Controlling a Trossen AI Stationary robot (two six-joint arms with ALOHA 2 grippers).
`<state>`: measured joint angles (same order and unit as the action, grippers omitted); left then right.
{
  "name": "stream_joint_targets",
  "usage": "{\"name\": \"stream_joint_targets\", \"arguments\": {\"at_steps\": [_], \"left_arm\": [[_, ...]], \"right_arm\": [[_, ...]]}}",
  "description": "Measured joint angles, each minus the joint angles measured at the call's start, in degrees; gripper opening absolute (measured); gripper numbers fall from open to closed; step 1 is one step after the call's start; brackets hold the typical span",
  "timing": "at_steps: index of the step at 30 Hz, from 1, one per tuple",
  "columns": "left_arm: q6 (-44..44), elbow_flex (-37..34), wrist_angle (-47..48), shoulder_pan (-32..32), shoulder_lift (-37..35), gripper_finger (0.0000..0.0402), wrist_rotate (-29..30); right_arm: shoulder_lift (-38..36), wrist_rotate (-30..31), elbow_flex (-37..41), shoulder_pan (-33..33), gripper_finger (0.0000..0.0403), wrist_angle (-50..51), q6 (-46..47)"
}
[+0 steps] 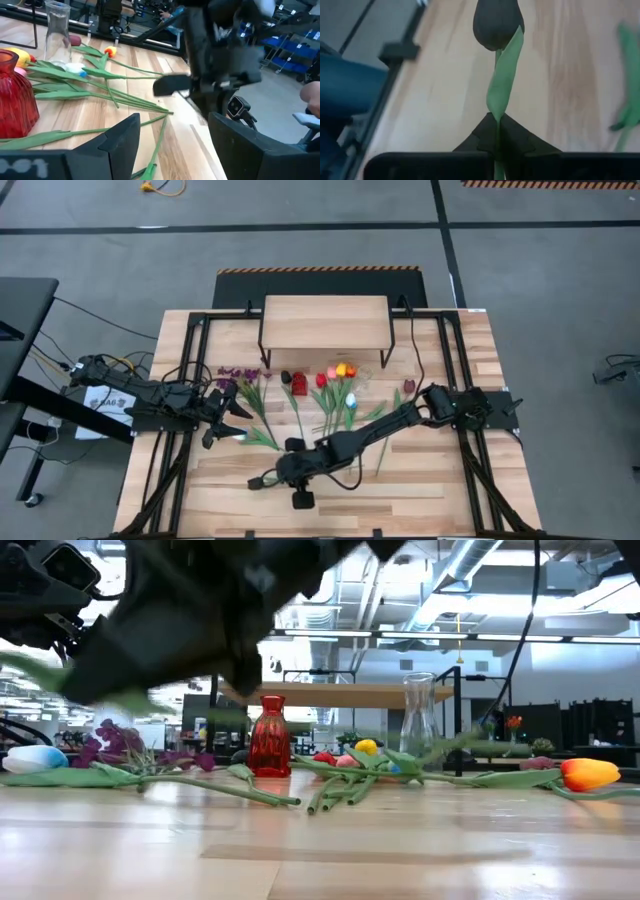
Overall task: Pick and place flowers into a vace then onto a shelf
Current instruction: Put the bottom black flower into the transparent vase
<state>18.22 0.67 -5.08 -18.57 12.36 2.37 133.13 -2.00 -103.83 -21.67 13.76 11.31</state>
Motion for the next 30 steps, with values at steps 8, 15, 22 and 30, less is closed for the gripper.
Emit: {"name": "stream_joint_targets", "arguments": {"at_steps": [8,15,22,30], "left_arm": [[0.6,0.0,-0.3,0.0,0.0,0.0224,0.0],[1.0,0.0,-2.3,0.0,0.0,0.0224,-0.4],[1.1,0.0,-2.2,0.0,0.0,0.0224,-0.4],[1.1,0.0,-2.1,0.0,0.0,0.0224,-0.4]], "right_arm": [[-8.0,4.4,-0.1,-2.5,0.0003,-4.5,-7.3],[-14.4,16.5,-0.1,-6.4,0.0002,-7.2,-16.8],[-17.5,29.2,2.0,-9.7,0.0001,-12.3,-19.0],[-27.8,32.7,22.3,-10.3,0.0001,-43.4,-20.4]]}}
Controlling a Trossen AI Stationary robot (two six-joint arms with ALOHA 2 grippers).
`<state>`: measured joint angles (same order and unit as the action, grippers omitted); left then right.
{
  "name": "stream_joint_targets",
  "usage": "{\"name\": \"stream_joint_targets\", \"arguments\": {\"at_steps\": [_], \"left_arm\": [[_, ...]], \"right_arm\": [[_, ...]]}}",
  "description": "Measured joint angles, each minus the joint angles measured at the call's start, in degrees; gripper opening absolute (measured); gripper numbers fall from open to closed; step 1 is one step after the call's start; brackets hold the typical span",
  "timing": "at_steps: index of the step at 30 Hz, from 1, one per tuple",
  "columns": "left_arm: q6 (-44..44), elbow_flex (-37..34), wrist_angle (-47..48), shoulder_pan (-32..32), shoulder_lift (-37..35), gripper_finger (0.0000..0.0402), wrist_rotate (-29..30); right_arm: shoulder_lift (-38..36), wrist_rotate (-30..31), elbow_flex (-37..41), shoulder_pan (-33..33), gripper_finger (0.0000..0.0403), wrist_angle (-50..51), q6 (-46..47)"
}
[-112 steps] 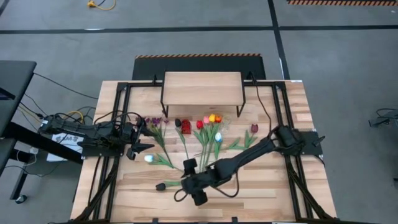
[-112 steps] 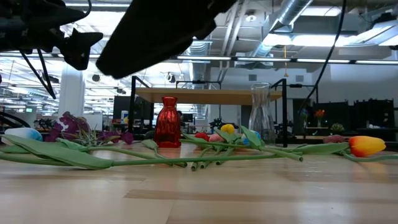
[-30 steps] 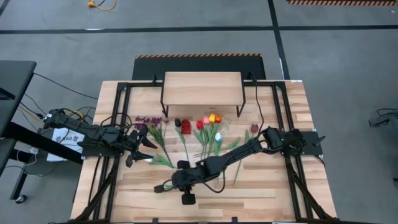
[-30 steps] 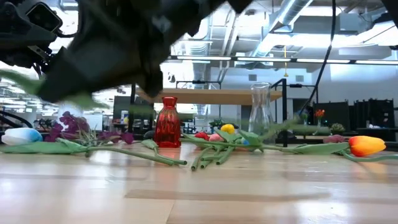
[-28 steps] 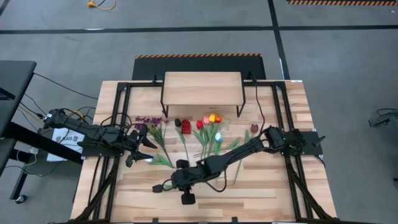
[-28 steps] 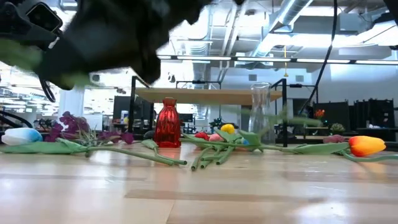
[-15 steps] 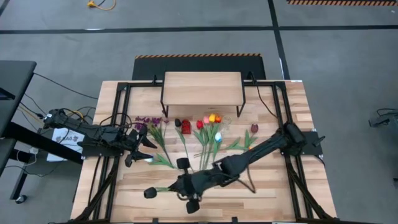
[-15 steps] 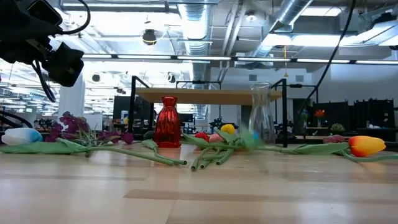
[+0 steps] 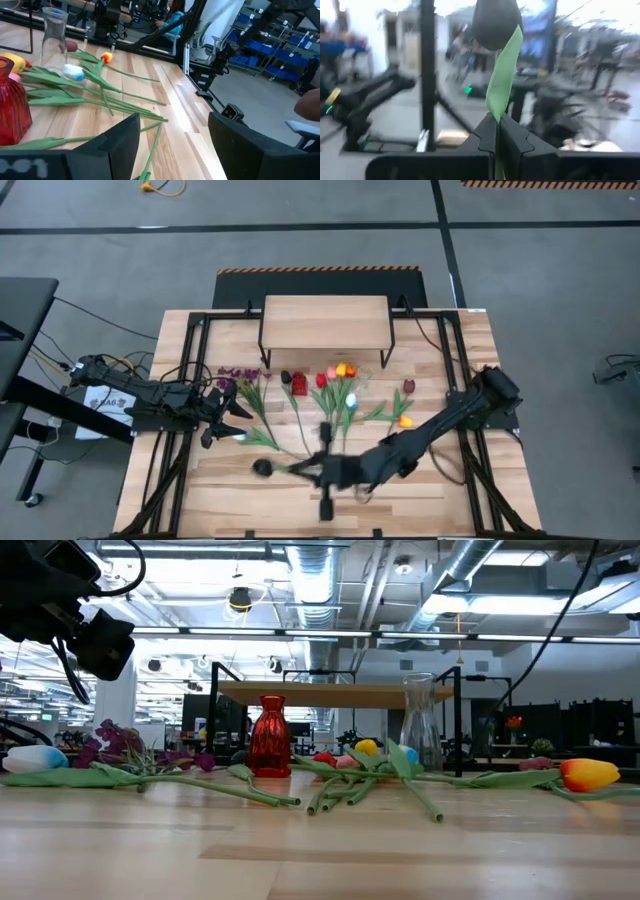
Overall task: Pick and place flowers into a vace then onto a shelf
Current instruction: Put the bottom black flower into the transparent vase
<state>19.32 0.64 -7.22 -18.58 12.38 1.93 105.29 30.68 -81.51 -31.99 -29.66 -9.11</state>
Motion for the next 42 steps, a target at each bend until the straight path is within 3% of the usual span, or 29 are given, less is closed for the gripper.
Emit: {"name": "stream_joint_targets", "arguments": {"at_steps": [9,13,18,24,38,42], "left_arm": [[0.0,0.0,0.0,0.0,0.0,0.0224,-0.1],[0.2,0.0,0.0,0.0,0.0,0.0224,0.0],[-0.1,0.0,0.0,0.0,0.0,0.0224,0.2],[-5.2,0.0,-0.3,0.0,0.0,0.0224,0.3],[-6.7,0.0,-0.2,0.0,0.0,0.0224,0.6],[-6.7,0.1,-0.2,0.0,0.0,0.0224,4.1]], "right_arm": [[-15.3,2.0,34.2,1.0,0.0002,-45.7,-11.7],[-20.1,-0.1,45.0,4.5,0.0001,-59.4,-15.3],[-26.5,-1.2,50.9,11.6,0.0001,-59.1,-13.5],[-29.4,-8.9,51.7,19.1,0.0001,-58.2,-10.5],[-30.1,-9.8,51.7,29.1,0.0001,-55.2,-10.3],[-30.1,-9.9,51.7,30.5,0.0001,-54.6,-10.3]]}}
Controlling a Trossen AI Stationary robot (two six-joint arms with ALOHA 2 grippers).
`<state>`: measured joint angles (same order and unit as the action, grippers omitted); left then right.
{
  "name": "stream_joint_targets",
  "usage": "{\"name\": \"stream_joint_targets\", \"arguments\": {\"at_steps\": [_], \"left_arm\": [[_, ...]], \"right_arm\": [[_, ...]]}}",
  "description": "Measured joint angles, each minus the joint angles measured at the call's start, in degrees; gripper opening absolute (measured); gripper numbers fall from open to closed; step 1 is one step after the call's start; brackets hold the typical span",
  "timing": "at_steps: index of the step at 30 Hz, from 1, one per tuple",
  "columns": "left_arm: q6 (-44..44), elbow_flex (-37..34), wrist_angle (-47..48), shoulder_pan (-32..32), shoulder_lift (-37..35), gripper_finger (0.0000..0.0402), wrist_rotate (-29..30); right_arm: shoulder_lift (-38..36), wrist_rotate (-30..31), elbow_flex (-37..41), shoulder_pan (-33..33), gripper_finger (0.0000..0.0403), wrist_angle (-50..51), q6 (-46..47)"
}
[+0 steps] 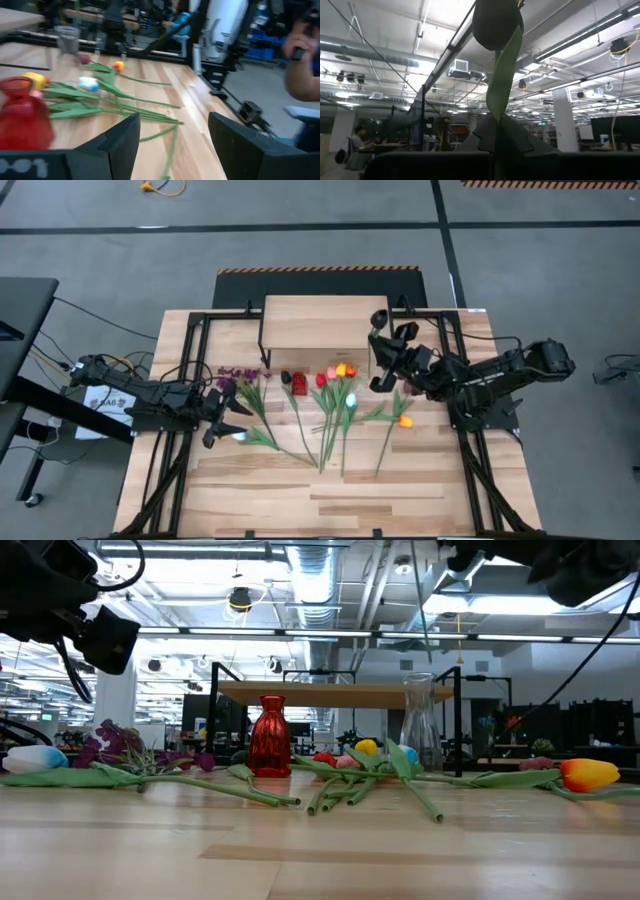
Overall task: Pick and place flowers into a vace then onto a shelf
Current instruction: Put the bottom black flower into the transparent vase
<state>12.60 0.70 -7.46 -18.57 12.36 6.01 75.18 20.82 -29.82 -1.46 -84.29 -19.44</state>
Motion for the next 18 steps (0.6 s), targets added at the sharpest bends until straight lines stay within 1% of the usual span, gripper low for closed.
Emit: {"name": "stream_joint_targets", "arguments": {"at_steps": [7,10,14,16,18], "left_arm": [[0.0,0.5,-1.6,0.0,0.0,0.0224,9.1],[-1.3,0.5,-2.5,0.0,0.0,0.0224,11.0],[-5.1,0.7,-3.4,0.0,0.0,0.0224,11.0],[-5.9,0.7,-3.5,0.0,0.0,0.0224,11.0],[-5.8,0.7,-3.5,0.0,0.0,0.0224,11.0]], "right_arm": [[0.1,0.0,0.0,1.3,0.0001,0.6,-0.3],[0.1,0.0,0.0,1.2,0.0001,1.3,-0.4],[0.1,-0.4,1.2,1.2,0.0001,-0.2,-0.3],[-0.5,-3.2,3.2,2.1,0.0001,-2.9,1.0],[-2.5,-9.6,5.0,4.7,0.0001,-3.2,5.4]]}}
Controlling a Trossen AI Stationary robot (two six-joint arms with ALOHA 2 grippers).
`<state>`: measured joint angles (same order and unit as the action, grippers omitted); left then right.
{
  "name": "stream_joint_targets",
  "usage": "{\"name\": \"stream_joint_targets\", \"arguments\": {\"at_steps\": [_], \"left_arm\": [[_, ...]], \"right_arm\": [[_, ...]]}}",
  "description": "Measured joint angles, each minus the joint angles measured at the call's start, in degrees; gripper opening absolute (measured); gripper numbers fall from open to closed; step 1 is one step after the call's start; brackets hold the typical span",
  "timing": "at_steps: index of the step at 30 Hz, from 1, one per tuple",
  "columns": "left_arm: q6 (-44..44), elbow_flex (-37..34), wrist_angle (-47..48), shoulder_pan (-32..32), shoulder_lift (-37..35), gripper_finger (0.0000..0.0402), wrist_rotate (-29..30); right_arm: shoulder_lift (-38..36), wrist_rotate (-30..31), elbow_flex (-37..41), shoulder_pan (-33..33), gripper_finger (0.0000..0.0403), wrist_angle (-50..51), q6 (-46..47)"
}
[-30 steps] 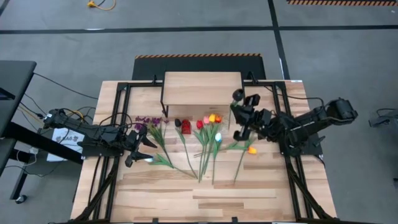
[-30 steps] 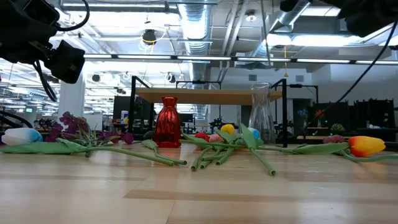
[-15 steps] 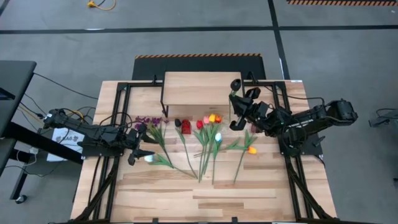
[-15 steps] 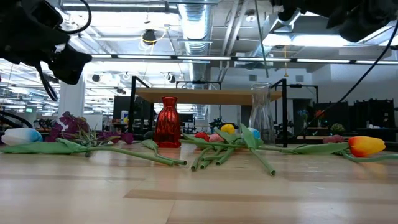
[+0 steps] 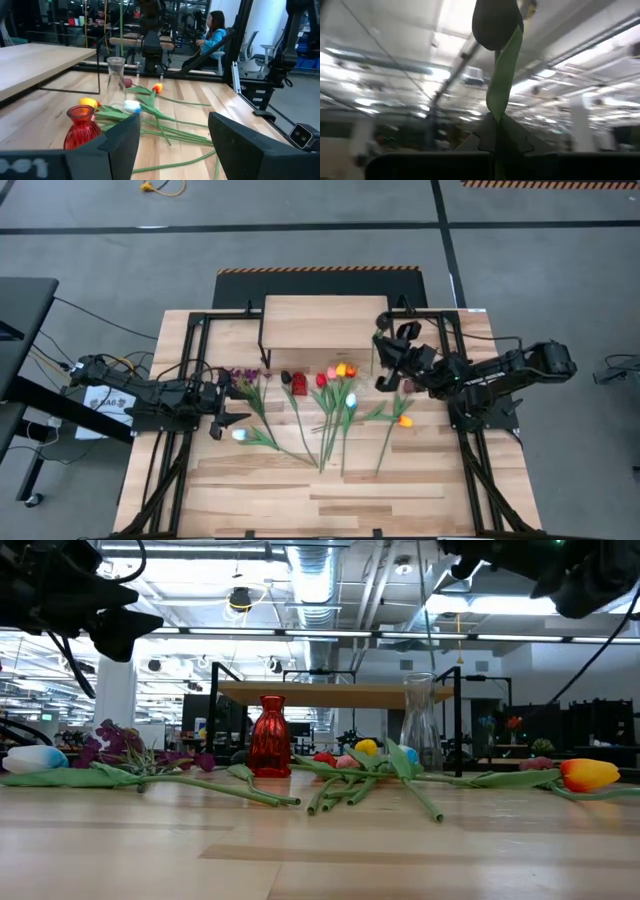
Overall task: Pick and place flowers into a vace then onto a shelf
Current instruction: Put the bottom black flower into the transparent vase
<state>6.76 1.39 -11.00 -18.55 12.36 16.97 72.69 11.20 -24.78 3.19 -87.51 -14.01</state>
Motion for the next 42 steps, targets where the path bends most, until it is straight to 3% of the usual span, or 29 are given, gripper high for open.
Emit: {"name": "stream_joint_targets", "arguments": {"at_steps": [5,9,13,17,24,30,34,37,42], "left_arm": [[0.5,0.0,0.0,0.0,0.0,0.0224,0.0],[0.5,0.1,0.0,0.0,0.0,0.0224,-0.1],[1.1,0.1,0.0,0.0,0.0,0.0224,-0.1],[0.6,0.1,-0.5,0.0,0.0,0.0224,0.2],[-5.2,0.1,-4.5,0.0,0.0,0.0224,1.7],[-8.5,0.2,-8.0,0.0,0.0,0.0224,1.9],[-10.5,0.2,-9.8,0.0,0.0,0.0224,1.9],[-10.7,0.2,-10.0,0.0,0.0,0.0224,1.9],[-11.9,0.2,-11.5,0.0,0.0,0.0224,1.9]], "right_arm": [[-5.3,-21.8,-0.5,12.6,0.0,15.1,16.9],[-6.3,-38.8,-5.4,19.9,0.0,26.3,22.1],[-7.3,-51.8,-9.3,25.5,0.0,23.2,27.0],[-12.1,-57.8,-12.5,32.2,0.0,18.5,33.1],[-21.3,-61.0,-10.0,43.9,0.0003,16.9,36.8],[-19.7,-64.6,-6.1,51.7,0.0001,17.5,40.9],[-16.4,-54.6,-3.1,51.0,0.0001,17.7,42.1],[-14.1,-44.6,-1.0,46.4,0.0001,17.8,41.1],[-14.3,-34.1,0.6,36.4,0.0001,16.2,34.3]]}}
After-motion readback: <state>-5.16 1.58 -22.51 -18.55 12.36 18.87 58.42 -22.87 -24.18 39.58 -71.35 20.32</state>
